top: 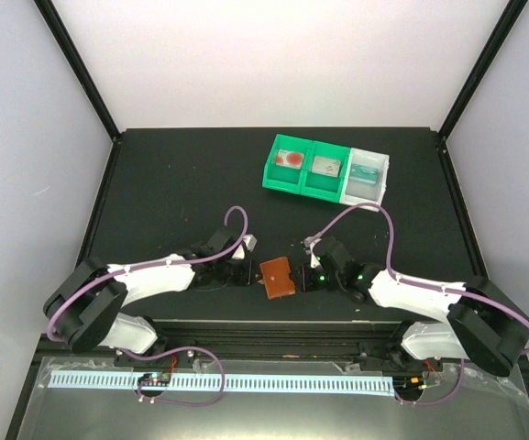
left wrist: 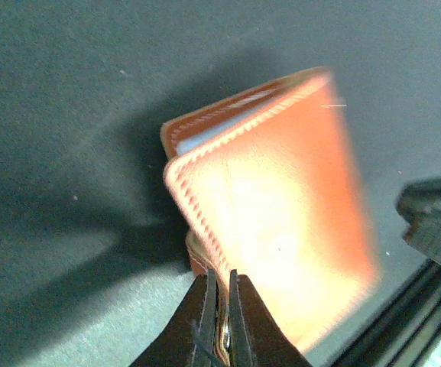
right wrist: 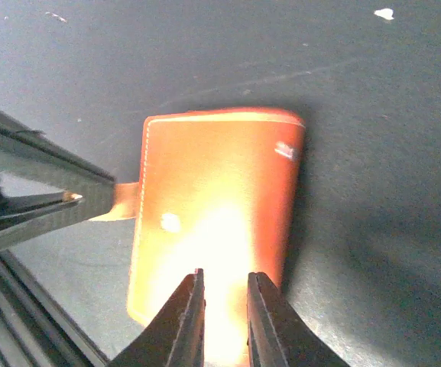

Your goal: Take the credit cards out of the card holder

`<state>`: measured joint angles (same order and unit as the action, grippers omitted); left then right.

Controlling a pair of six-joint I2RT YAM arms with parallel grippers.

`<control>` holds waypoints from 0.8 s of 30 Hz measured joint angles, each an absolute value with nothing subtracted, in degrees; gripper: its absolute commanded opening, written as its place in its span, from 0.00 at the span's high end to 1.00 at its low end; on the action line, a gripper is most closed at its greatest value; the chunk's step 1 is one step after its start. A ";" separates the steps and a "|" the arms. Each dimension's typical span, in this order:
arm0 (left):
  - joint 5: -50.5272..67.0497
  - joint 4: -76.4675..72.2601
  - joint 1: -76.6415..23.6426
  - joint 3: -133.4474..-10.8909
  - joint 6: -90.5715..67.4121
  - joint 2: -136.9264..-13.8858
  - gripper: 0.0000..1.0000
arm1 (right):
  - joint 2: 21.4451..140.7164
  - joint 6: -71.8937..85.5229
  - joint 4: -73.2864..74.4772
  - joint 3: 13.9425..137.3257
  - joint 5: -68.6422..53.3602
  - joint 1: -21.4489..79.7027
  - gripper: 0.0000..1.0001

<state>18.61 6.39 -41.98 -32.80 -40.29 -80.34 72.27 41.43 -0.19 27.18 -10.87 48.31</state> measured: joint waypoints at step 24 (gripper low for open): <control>25.74 1.21 -42.02 -28.49 -45.47 -68.23 0.99 | 70.08 35.11 8.97 30.50 -8.93 53.93 0.29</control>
<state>25.74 1.21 -42.02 -28.49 -45.47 -68.23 70.08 35.11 8.97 30.50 -8.93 53.93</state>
